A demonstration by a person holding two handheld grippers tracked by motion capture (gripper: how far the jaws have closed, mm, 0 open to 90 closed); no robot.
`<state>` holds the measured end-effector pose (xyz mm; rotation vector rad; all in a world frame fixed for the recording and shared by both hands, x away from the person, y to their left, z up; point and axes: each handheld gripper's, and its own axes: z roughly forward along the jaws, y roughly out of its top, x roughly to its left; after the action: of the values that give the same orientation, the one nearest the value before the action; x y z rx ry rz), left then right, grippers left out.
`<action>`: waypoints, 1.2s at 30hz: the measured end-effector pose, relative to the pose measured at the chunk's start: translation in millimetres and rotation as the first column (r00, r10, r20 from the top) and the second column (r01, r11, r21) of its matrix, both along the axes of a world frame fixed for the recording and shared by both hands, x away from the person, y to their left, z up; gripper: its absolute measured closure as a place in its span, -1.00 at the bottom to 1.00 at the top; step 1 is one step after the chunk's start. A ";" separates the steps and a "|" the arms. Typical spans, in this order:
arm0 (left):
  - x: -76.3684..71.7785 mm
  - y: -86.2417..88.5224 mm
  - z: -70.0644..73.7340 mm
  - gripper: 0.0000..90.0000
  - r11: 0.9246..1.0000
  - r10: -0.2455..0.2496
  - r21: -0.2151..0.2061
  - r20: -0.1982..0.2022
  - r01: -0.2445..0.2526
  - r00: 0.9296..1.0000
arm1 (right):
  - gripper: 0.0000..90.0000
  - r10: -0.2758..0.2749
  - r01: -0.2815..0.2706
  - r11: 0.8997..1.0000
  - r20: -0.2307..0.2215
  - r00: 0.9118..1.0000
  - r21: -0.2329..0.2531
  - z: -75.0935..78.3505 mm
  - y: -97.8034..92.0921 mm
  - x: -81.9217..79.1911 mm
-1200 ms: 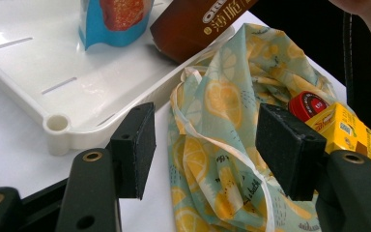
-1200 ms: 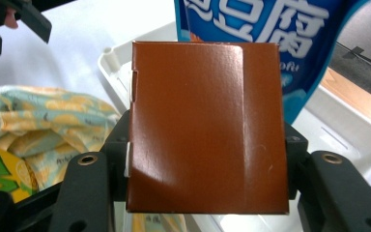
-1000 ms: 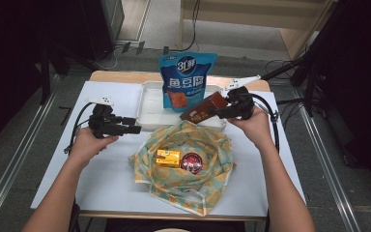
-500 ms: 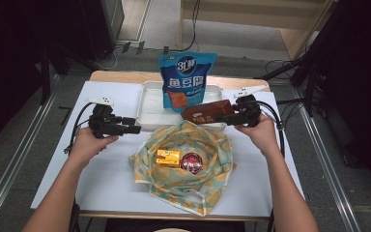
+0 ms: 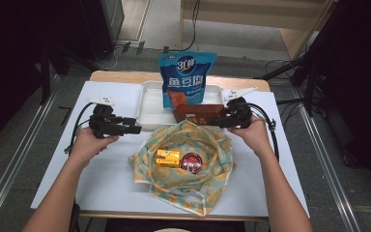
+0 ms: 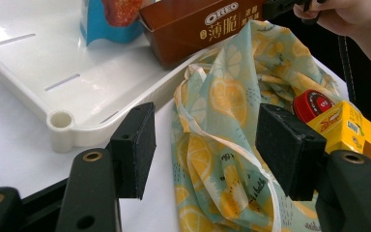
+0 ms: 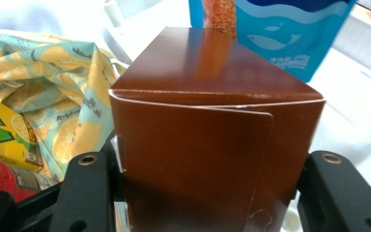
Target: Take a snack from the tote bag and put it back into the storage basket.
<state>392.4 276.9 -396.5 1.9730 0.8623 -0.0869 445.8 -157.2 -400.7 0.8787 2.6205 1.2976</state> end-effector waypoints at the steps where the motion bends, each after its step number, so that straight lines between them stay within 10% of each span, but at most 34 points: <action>1: 0.0 -0.2 0.1 -0.11 1.000 -0.001 0.002 0.001 0.001 1.000 | -0.02 0.003 -0.003 1.000 -0.004 1.000 0.001 -0.2 3.0 0.4; 36: -0.5 -0.6 -0.4 -0.11 1.000 -0.004 0.002 0.000 0.004 1.000 | -0.17 0.037 -0.039 0.999 -0.084 0.996 -0.019 -30.3 39.7 32.0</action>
<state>391.9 276.3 -396.9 1.9769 0.8586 -0.0884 477.8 -117.5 -431.0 0.9036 2.7229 1.2662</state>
